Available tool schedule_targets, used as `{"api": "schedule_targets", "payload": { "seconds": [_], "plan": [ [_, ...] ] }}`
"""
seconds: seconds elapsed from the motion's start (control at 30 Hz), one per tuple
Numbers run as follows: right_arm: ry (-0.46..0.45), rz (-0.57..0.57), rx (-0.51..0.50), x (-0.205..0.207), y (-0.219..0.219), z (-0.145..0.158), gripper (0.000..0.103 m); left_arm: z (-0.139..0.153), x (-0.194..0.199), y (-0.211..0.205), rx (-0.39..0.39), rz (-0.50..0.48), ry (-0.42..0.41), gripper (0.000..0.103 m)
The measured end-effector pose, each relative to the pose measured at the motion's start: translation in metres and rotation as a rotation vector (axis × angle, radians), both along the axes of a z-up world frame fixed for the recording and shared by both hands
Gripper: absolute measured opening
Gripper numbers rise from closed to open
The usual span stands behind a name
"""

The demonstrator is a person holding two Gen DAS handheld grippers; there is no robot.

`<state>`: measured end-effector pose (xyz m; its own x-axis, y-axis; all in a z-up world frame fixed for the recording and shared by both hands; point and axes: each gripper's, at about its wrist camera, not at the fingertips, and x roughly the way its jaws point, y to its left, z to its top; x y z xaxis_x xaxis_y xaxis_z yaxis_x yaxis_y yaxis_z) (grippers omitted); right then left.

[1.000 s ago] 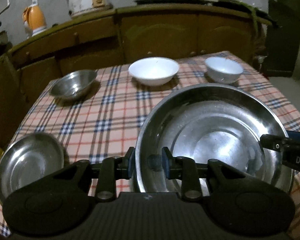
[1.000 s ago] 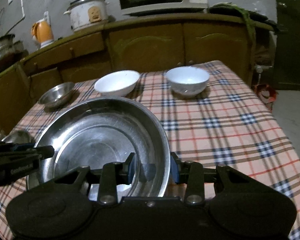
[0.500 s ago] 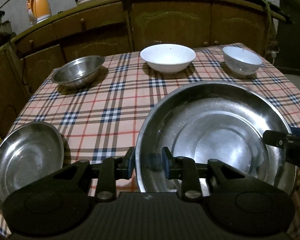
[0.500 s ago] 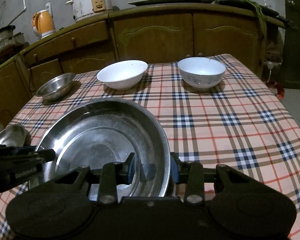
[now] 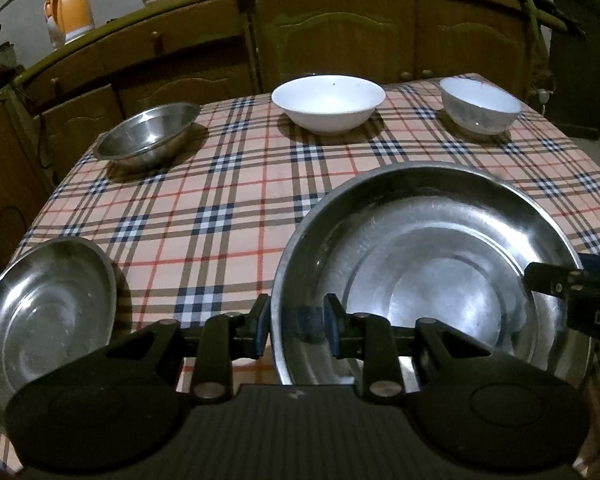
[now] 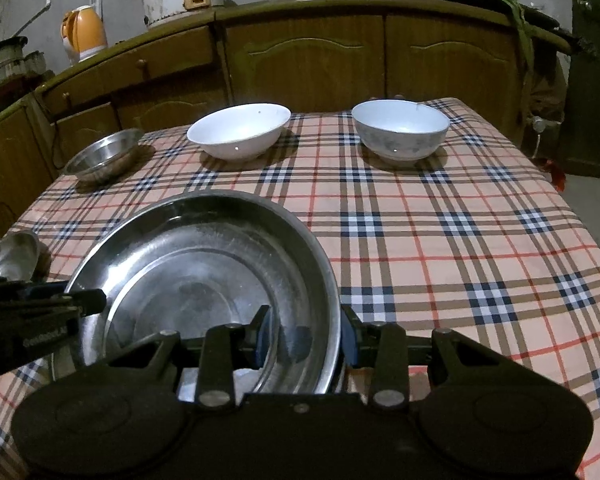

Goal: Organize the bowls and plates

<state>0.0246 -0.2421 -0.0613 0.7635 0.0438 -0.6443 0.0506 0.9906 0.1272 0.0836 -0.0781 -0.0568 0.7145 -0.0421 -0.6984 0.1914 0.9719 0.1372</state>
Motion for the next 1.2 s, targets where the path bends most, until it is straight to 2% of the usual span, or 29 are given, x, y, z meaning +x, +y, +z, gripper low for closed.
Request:
{"api": "schedule_targets", "payload": {
  "seconds": [0.13, 0.43, 0.73, 0.77, 1.03, 1.2],
  "plan": [
    [0.001, 0.005, -0.038, -0.002, 0.004, -0.002, 0.048, -0.005, 0.0, -0.001, 0.006, -0.005, 0.014, 0.03],
    [-0.01, 0.019, -0.055, -0.004, 0.006, -0.001, 0.051, -0.014, -0.001, 0.0, 0.001, 0.005, 0.029, 0.03],
    [-0.044, 0.0, -0.059, -0.009, 0.002, 0.008, 0.057, -0.01, -0.001, 0.005, -0.024, 0.021, 0.021, 0.044],
    [-0.05, -0.001, -0.055, -0.01, 0.001, 0.009, 0.057, -0.009, -0.001, 0.006, -0.027, 0.024, 0.016, 0.047],
    [-0.081, 0.031, -0.034, -0.012, 0.01, 0.025, 0.065, 0.012, -0.008, 0.014, -0.055, 0.031, -0.038, 0.058],
    [-0.091, 0.054, -0.032, -0.014, 0.021, 0.034, 0.069, 0.022, -0.014, 0.023, -0.069, 0.038, -0.062, 0.059]
  ]
}}
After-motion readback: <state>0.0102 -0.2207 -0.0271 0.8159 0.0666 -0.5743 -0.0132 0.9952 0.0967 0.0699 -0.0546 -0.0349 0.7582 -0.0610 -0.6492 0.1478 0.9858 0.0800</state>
